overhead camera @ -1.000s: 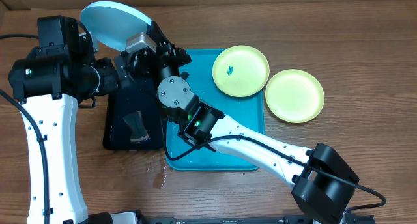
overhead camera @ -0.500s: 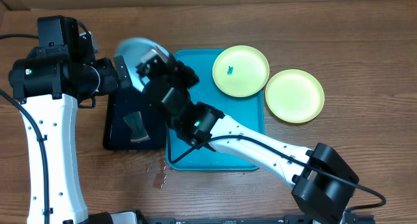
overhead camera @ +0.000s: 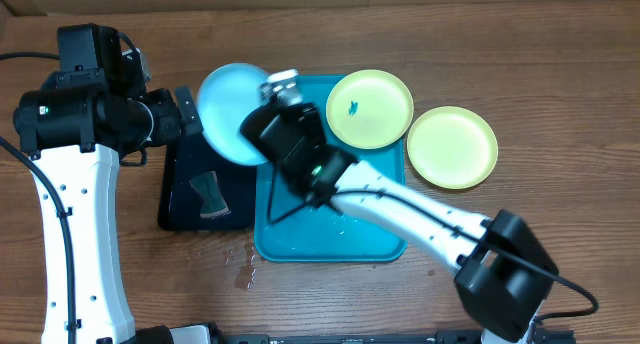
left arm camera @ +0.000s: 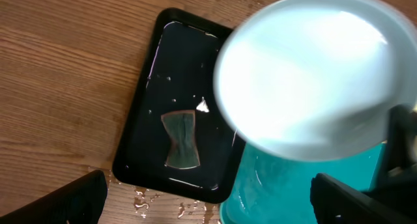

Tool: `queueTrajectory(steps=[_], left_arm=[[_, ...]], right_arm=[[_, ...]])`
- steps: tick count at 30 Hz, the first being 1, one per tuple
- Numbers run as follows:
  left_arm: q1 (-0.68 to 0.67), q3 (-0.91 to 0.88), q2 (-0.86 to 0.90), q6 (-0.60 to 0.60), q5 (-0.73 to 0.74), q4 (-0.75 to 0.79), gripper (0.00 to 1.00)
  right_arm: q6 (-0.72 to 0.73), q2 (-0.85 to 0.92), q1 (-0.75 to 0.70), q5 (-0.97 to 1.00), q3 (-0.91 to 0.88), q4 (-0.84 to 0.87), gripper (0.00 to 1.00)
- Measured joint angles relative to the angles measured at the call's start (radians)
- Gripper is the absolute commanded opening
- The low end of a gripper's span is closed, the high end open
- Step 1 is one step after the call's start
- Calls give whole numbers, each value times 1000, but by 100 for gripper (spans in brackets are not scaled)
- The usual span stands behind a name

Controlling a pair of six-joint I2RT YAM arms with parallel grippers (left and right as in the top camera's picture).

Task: Clean dirty plates on tray and stack at the side
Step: 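Swing the light-blue plate right and set it on the yellow plate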

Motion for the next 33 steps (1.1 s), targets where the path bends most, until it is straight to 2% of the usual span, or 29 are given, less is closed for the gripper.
queueTrajectory(steps=[3, 7, 11, 15, 23, 28, 33], left_arm=[[0, 0, 0, 0, 0, 0, 100], [0, 0, 0, 0, 0, 0, 100], [0, 0, 0, 0, 0, 0, 100], [0, 0, 0, 0, 0, 0, 100], [0, 0, 0, 0, 0, 0, 100], [0, 0, 0, 0, 0, 0, 100], [0, 0, 0, 0, 0, 0, 100]], right_arm=[[113, -27, -106, -110, 0, -73, 4], [231, -77, -294, -348, 0, -162, 4], [286, -99, -499, -583, 1, -295, 4], [310, -99, -671, -697, 1, -473, 4], [284, -99, -945, -755, 1, -737, 4], [253, -100, -1023, -706, -14, -810, 4], [241, -100, -1035, -650, -82, -806, 4]])
